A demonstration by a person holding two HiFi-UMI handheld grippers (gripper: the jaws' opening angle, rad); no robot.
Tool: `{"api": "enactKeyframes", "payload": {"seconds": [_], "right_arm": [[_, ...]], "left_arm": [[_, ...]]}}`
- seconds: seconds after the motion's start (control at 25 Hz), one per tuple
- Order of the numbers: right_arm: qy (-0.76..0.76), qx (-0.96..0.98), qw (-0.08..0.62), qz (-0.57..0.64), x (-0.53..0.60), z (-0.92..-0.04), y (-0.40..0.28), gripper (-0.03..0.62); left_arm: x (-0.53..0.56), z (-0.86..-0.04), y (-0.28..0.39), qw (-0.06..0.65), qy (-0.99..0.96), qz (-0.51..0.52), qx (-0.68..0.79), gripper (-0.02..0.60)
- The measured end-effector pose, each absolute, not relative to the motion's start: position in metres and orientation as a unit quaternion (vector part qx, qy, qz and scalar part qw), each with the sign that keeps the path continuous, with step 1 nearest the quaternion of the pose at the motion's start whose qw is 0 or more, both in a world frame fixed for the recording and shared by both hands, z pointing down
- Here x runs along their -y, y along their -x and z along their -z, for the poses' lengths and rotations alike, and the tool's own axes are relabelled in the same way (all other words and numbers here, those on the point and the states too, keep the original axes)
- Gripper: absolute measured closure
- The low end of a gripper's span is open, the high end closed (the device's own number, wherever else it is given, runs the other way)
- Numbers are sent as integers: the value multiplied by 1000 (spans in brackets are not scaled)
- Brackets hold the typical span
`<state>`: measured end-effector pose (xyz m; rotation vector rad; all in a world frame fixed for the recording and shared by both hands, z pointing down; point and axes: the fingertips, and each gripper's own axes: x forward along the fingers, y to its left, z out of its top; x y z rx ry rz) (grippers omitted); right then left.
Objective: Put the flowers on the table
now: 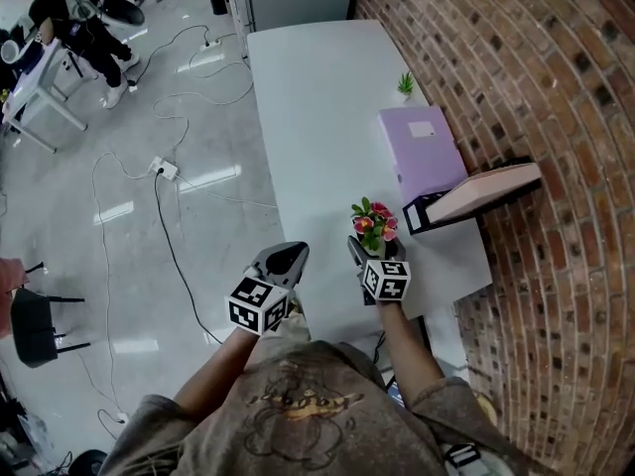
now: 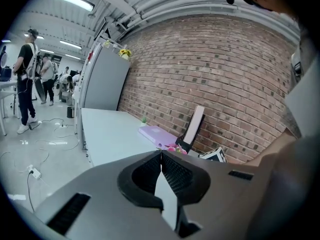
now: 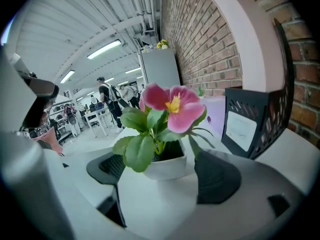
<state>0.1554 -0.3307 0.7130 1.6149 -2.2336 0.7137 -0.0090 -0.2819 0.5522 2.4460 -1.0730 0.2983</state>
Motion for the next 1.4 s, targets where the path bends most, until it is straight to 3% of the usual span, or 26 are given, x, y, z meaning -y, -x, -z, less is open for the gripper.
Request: {"api": "enactKeyframes", "payload": {"seconds": [1.0,1.28,1.4], "right_arm": [[-571,793,52,-205,250,-563,-193,198],[-561,808,65,-166,227,-532,-192,302],[-579,798,60,-159,223,-527,-200,391]], "left_arm": [[274,-528,-61,208,-925,-101,301,558],[275,-519,-64,188,-928,-96,306,558],[278,-520,-60,184,-928,-97,311,558]]}}
